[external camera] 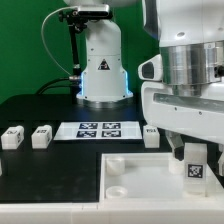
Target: Assemble one leg
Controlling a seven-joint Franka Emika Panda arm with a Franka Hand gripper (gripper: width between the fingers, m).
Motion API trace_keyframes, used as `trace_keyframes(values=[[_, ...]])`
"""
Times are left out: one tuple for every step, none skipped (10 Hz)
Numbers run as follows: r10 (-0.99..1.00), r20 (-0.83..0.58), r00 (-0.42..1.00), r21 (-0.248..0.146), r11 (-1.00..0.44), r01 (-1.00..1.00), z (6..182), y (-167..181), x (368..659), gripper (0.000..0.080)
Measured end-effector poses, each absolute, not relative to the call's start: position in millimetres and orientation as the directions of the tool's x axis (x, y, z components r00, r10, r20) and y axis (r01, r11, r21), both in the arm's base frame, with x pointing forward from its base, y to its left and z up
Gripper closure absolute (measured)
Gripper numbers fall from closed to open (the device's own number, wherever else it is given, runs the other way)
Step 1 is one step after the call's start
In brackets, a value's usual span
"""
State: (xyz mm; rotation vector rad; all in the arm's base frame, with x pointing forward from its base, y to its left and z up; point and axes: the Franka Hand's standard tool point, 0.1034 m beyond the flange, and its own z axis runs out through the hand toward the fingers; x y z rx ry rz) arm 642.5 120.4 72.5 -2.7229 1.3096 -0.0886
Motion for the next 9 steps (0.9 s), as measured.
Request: trace_keyframes(values=[[-0.713, 0.015, 0.701, -0.131, -0.697, -0.705, 72.3, 120.2, 642.4, 0.0153], [-0.654, 0.025, 0.756, -0.127, -0.753, -0.646, 71.9, 120.5, 642.2, 0.0153], [-0.44, 0.043, 0.897, -0.077, -0.897, -0.436, 71.8, 122.5, 641.4, 0.015], [-0.271, 0.021, 0.962, -0.056, -0.961, -0.269, 72.5, 123.3, 644.0, 0.015], [-0.308, 0.035, 0.951, -0.064, -0.95, -0.305, 72.8, 123.0, 647.6, 0.015], [-0.348, 0.03, 0.937, -0.065, -0.936, -0.345, 71.8, 123.3, 646.5, 0.0257], [-0.347, 0.031, 0.937, -0.064, -0.937, -0.345, 71.8, 122.9, 646.7, 0.0257], [-0.412, 0.025, 0.911, -0.066, -0.91, -0.41, 71.4, 122.9, 646.3, 0.0441], [-0.534, 0.014, 0.846, -0.06, -0.845, -0.532, 70.0, 118.3, 645.1, 0.0496]])
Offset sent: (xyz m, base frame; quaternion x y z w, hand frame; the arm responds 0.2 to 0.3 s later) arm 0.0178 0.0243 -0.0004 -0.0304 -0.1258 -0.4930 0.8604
